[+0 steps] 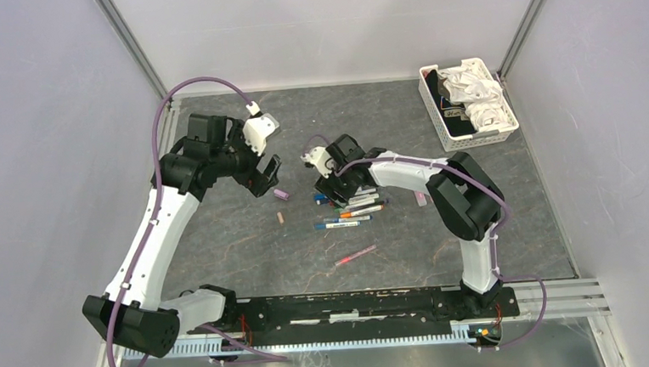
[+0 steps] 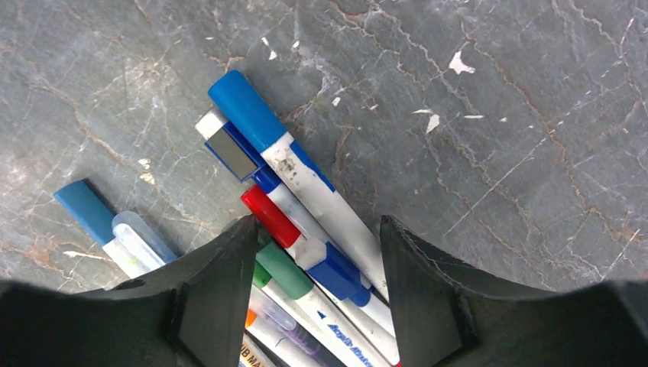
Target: Open the pen caps
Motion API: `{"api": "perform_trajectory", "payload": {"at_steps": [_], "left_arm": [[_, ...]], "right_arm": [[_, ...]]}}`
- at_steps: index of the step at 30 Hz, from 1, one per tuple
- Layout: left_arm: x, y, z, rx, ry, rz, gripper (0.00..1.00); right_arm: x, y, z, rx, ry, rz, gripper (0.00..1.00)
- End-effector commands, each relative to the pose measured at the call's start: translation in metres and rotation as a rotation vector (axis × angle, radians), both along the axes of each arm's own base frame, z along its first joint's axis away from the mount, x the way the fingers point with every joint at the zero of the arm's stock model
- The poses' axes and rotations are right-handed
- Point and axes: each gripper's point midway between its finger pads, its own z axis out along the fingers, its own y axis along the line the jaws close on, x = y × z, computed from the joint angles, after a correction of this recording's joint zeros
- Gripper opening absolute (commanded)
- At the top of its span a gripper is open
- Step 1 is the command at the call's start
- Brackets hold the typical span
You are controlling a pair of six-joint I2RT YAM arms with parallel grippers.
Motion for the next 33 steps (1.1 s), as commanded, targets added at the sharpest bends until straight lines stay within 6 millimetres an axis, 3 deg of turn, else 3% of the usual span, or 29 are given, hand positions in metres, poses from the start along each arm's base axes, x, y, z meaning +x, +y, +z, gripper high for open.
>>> {"api": "perform_trajectory", "payload": {"at_steps": [1, 5, 14, 25, 33], "left_arm": [[-0.005, -0.005, 0.008, -0.003, -0.026, -0.066, 1.0], [-0.007, -0.005, 0.008, -0.002, -0.024, -0.075, 1.0], [-0.011, -0.005, 0.012, 0.006, -0.028, -0.095, 1.0], [-0.012, -0.002, 0.011, 0.02, -0.033, -0.094, 1.0], [-0.014, -0.001, 0.014, 0.025, -0.04, -0.097, 1.0]], "right_arm": [[0.016, 0.014, 0.011, 0.033, -0.039, 0.021, 0.64], [0.017, 0.021, 0.015, 0.053, -0.031, 0.031, 0.61], [0.028, 0.031, 0.046, 0.093, -0.058, 0.066, 0.61], [0.039, 0.021, 0.022, 0.022, -0.051, 0.037, 0.54], [0.069, 0.015, 0.024, 0.045, -0.077, -0.015, 0.52]]}}
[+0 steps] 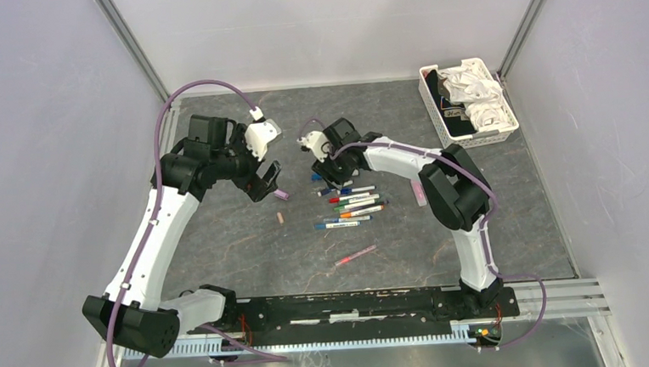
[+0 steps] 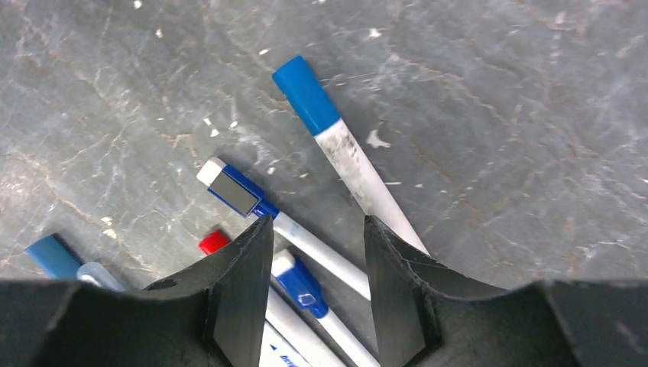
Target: Open the pen caps
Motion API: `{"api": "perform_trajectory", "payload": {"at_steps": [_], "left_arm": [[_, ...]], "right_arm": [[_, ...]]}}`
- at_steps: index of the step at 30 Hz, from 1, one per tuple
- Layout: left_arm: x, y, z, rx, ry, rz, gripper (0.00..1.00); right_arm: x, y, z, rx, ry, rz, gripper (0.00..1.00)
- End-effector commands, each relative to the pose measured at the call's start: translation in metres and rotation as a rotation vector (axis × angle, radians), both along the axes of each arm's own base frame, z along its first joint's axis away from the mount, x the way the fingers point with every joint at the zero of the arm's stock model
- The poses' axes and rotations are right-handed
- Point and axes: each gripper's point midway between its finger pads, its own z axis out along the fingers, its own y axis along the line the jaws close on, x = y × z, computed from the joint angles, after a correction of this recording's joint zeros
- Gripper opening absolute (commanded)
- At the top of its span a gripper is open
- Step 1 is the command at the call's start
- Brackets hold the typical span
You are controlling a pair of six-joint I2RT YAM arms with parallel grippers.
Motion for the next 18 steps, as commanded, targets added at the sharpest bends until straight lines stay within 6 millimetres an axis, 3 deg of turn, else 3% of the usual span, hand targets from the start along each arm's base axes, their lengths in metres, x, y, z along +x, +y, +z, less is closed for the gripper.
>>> {"api": "perform_trajectory", "payload": {"at_steps": [1, 12, 14, 18], "left_arm": [[-0.004, -0.001, 0.021, -0.005, -0.062, -0.041, 1.0], [-0.008, -0.002, 0.019, 0.0, -0.05, -0.059, 1.0], [-0.009, -0.001, 0.017, 0.003, -0.045, -0.063, 1.0], [-0.008, 0.0, 0.017, 0.013, -0.05, -0.06, 1.0]], "right_arm": [[0.033, 0.001, 0.02, 0.023, -0.072, -0.026, 0.52], [0.045, 0.011, 0.023, 0.051, -0.08, 0.008, 0.56], [0.053, 0.013, 0.029, 0.057, -0.105, 0.013, 0.58], [0.086, 0.013, 0.043, 0.087, -0.166, -0.015, 0.66]]}}
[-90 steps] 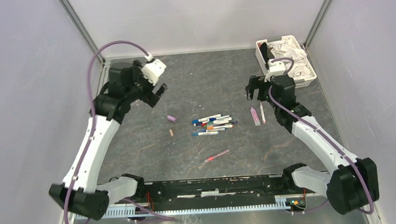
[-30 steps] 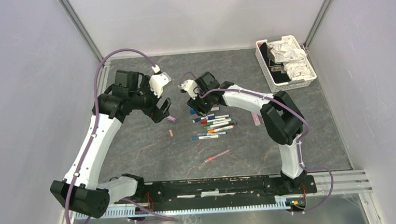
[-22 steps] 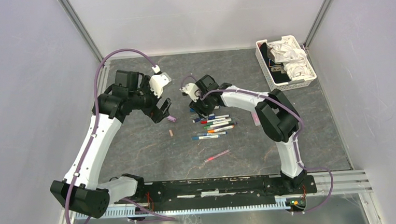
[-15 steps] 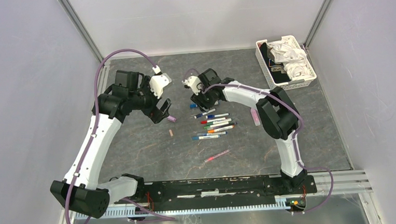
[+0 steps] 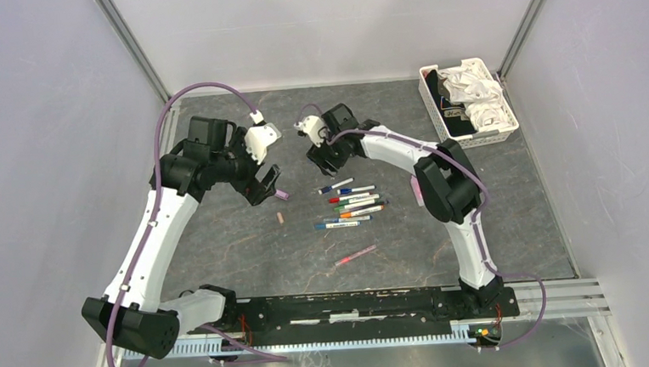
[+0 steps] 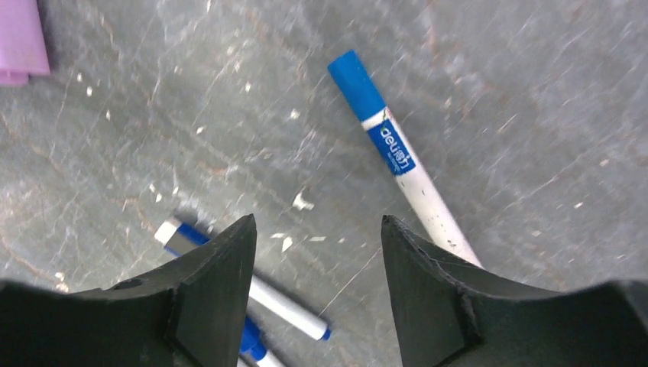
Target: Open the pen caps
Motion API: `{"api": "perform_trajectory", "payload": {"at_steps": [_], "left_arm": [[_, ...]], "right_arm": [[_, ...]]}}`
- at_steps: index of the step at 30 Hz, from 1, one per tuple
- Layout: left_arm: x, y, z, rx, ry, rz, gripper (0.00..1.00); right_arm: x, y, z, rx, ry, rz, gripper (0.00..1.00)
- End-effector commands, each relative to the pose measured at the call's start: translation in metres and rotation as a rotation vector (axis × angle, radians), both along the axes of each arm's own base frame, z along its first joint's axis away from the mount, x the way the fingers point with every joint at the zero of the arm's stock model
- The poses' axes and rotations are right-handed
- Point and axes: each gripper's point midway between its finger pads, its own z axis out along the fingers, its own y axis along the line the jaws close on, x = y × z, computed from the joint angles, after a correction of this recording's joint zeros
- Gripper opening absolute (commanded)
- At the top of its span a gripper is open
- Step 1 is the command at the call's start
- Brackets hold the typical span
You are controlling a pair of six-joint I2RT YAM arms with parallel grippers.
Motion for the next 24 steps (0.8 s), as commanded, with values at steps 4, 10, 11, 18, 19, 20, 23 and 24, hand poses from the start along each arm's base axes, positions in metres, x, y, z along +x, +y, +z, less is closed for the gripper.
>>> {"api": "perform_trajectory", "payload": {"at_steps": [4, 10, 11, 18, 19, 20, 23, 24], "left_arm": [[-0.001, -0.002, 0.021, 0.002, -0.072, -0.051, 1.0], [-0.004, 0.001, 0.022, 0.019, -0.074, -0.059, 1.0], [-0.003, 0.002, 0.023, 0.022, -0.078, -0.059, 1.0], [-0.001, 0.004, 0.019, 0.042, -0.074, -0.055, 1.0], [-0.001, 0.004, 0.021, 0.042, -0.077, -0.054, 1.0], [-0.001, 0.005, 0.021, 0.042, -0.078, -0.054, 1.0], [-0.003, 0.003, 0.024, 0.029, -0.083, -0.063, 1.0], [-0.004, 0.002, 0.023, 0.028, -0.081, -0.066, 1.0]], "right_arm": [[0.069, 0.007, 0.025, 0.142, -0.061, -0.001, 0.71], [0.081, 0.0, 0.008, 0.244, 0.009, 0.046, 0.79], [0.079, -0.001, 0.002, 0.264, 0.042, 0.046, 0.79], [0.067, -0.014, -0.034, 0.245, 0.132, 0.027, 0.79], [0.066, -0.015, -0.035, 0.243, 0.136, 0.014, 0.77], [0.065, -0.014, -0.035, 0.24, 0.138, 0.006, 0.75], [0.058, -0.017, -0.037, 0.189, 0.124, -0.011, 0.61], [0.052, -0.018, -0.04, 0.16, 0.116, -0.015, 0.58]]}}
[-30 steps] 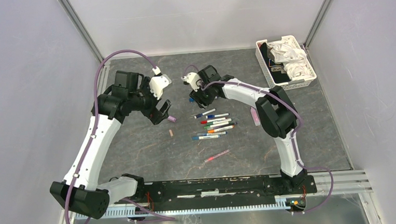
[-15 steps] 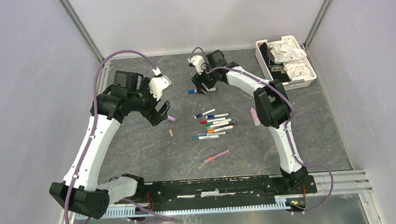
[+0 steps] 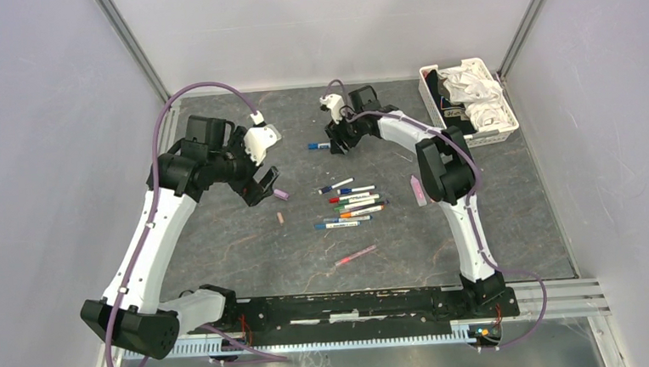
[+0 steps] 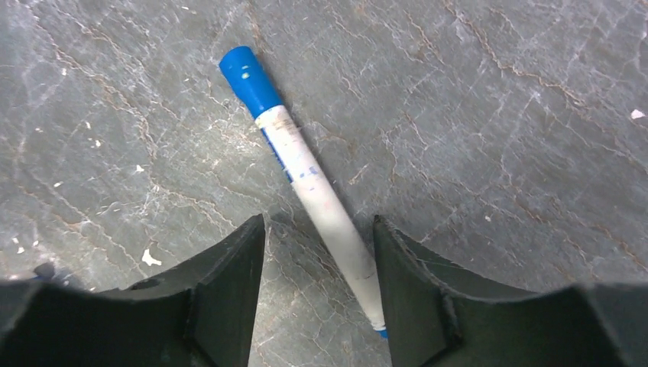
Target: Open the pen caps
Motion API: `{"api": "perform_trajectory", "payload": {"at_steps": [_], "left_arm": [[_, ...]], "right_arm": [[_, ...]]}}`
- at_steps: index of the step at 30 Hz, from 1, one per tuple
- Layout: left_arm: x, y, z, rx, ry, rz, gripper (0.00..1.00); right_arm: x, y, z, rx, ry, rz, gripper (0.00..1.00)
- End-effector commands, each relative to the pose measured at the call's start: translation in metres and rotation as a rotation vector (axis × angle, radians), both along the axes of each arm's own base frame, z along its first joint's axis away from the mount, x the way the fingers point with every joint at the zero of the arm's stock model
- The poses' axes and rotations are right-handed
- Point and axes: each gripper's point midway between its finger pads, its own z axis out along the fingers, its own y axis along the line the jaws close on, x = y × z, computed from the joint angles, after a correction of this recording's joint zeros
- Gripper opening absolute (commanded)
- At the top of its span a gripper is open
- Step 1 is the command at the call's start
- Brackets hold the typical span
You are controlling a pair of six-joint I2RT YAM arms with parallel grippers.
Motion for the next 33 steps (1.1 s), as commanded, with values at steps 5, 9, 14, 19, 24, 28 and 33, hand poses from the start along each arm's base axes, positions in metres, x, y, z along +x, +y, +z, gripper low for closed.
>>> {"api": "perform_trajectory", "payload": {"at_steps": [5, 9, 14, 19, 24, 28, 33], "left_arm": [[-0.006, -0.002, 0.012, -0.004, -0.043, -0.051, 1.0], [-0.016, -0.003, 0.002, 0.01, -0.01, -0.106, 1.0], [-0.024, -0.003, -0.008, 0.026, -0.003, -0.156, 1.0], [-0.019, -0.004, 0.007, 0.008, -0.079, -0.157, 1.0], [-0.026, -0.01, 0.011, -0.012, -0.113, -0.224, 1.0], [-0.024, -0.011, -0.004, -0.002, -0.121, -0.255, 1.0], [-0.019, -0.012, -0.019, 0.01, -0.087, -0.26, 1.0]], "right_arm": [[-0.049, 0.003, -0.026, -0.187, -0.032, -0.01, 0.4], [-0.052, 0.006, -0.03, -0.213, -0.041, -0.022, 0.2], [-0.052, 0.008, -0.014, -0.182, -0.055, -0.038, 0.0], [-0.052, 0.022, 0.038, -0.061, -0.054, -0.082, 0.0], [-0.097, 0.045, 0.106, 0.181, 0.027, -0.011, 0.0], [-0.145, 0.047, 0.122, 0.23, 0.091, 0.035, 0.0], [-0.191, 0.043, 0.123, 0.251, 0.177, 0.057, 0.0]]}}
